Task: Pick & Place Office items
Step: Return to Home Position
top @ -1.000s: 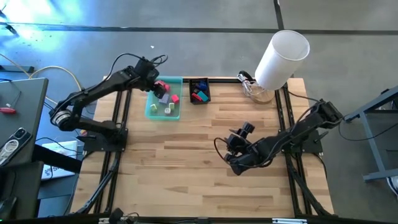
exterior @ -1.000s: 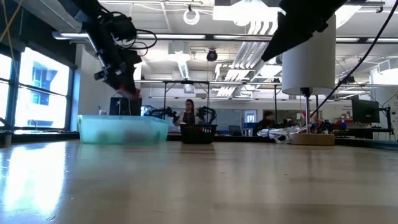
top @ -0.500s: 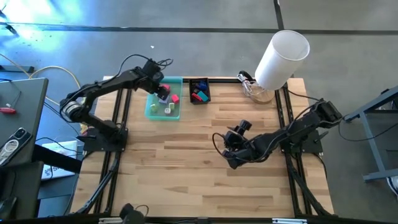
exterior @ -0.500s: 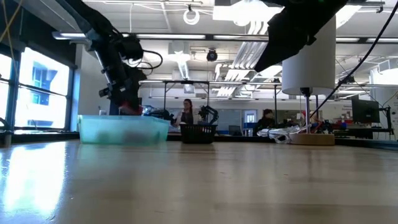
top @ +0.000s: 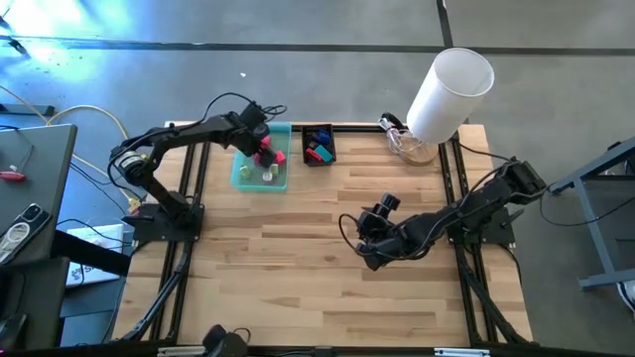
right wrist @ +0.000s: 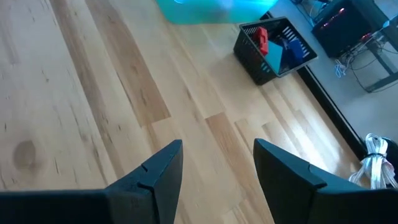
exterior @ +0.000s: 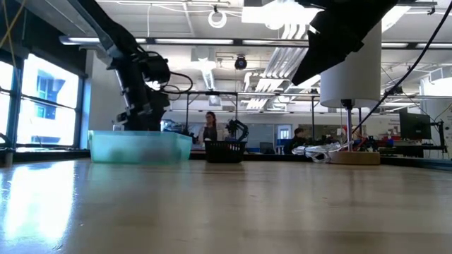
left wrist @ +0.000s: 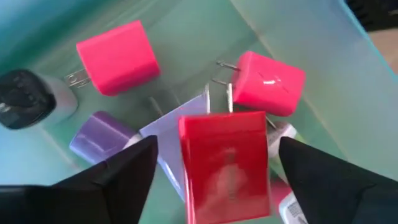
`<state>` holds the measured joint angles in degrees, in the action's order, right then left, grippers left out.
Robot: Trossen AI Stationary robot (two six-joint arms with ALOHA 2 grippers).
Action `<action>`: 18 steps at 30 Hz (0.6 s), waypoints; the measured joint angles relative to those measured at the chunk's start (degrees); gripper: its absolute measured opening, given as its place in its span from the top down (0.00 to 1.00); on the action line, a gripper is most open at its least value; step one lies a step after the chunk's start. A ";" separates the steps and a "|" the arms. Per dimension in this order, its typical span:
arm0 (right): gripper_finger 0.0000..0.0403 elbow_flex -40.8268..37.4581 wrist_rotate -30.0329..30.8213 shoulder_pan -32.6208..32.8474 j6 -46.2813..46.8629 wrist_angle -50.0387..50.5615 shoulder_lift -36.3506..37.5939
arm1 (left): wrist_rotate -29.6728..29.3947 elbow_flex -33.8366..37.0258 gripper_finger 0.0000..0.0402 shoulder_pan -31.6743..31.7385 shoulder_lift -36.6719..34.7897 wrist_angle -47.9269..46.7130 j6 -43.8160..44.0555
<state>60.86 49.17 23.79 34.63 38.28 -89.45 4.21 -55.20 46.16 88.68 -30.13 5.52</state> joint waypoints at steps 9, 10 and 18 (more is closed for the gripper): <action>0.54 0.00 -0.14 -0.22 -0.17 0.00 0.00 | -0.26 -0.71 0.14 -0.73 -3.03 -0.56 -4.86; 0.54 0.00 -0.14 -0.24 -0.20 0.00 0.00 | -0.28 -0.89 0.14 -0.72 -4.28 -0.68 -5.05; 0.54 0.02 -0.25 -0.23 -1.91 -0.11 0.00 | -0.31 -1.05 0.13 -1.49 -14.43 -2.17 -3.81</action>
<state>60.88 48.93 23.56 32.72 38.17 -89.45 3.90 -56.25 44.67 74.26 -32.30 1.71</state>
